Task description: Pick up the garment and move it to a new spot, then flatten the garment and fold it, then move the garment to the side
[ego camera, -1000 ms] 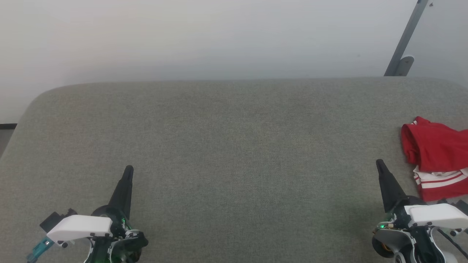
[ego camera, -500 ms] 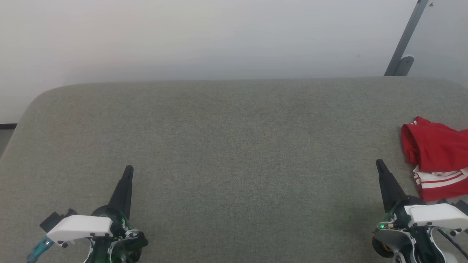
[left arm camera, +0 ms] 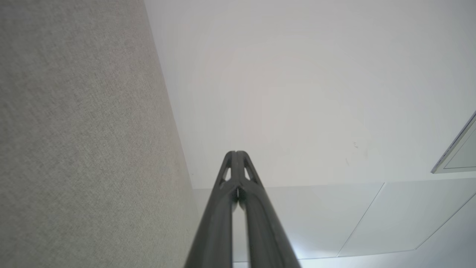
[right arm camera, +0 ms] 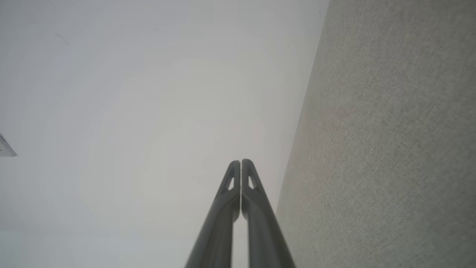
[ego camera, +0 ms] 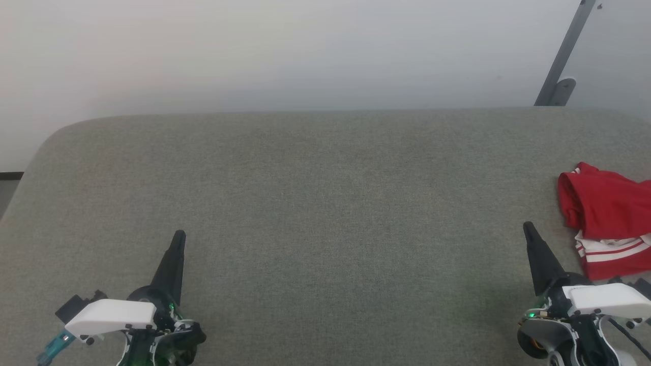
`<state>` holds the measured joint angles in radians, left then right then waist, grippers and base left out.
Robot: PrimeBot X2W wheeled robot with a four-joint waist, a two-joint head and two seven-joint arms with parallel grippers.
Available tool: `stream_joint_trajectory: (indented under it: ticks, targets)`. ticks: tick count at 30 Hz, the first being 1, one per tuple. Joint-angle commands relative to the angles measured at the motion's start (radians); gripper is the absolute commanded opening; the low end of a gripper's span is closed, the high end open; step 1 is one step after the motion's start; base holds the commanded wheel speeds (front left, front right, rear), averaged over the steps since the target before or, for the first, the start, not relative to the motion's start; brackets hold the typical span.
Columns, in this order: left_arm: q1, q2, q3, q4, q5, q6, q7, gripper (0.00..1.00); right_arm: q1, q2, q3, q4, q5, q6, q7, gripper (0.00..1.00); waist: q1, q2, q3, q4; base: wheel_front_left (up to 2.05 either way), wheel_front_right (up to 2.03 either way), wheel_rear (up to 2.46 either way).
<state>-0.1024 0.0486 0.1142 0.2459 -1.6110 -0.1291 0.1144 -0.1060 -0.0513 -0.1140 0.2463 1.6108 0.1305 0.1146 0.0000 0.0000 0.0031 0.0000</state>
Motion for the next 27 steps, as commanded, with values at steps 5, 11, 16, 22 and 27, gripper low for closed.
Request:
stream_joint_trajectory:
  ticks: [5, 11, 16, 22, 27]
  targets:
    - [-0.012, -0.001, 0.002, -0.003, -0.004, -0.003, 0.003, 0.00, -0.006, 0.003, 0.000, -0.004, 0.004, 0.000, 0.001, 0.00, 0.0000, 0.0000, 0.000, 0.000, 0.00, 0.00, 0.00]
    - [-0.012, -0.001, 0.001, -0.003, -0.004, -0.003, 0.003, 0.00, -0.006, 0.003, 0.000, -0.004, 0.004, 0.000, 0.001, 0.00, 0.0000, 0.0000, 0.000, 0.000, 0.00, 0.00, 0.00]
    - [-0.012, -0.001, 0.001, -0.003, -0.004, -0.003, 0.003, 0.00, -0.006, 0.003, 0.000, -0.004, 0.004, 0.000, 0.001, 0.00, 0.0000, 0.0000, 0.000, 0.000, 0.00, 0.00, 0.00]
    - [-0.012, -0.001, 0.001, -0.003, -0.004, -0.003, 0.003, 0.00, -0.006, 0.003, 0.000, -0.004, 0.004, 0.000, 0.001, 0.00, 0.0000, 0.0000, 0.000, 0.000, 0.00, 0.00, 0.00]
    - [-0.012, -0.001, 0.001, -0.003, -0.004, -0.003, 0.003, 0.00, -0.006, 0.003, 0.000, -0.004, 0.004, 0.000, 0.001, 0.00, 0.0000, 0.0000, 0.000, 0.000, 0.00, 0.00, 0.00]
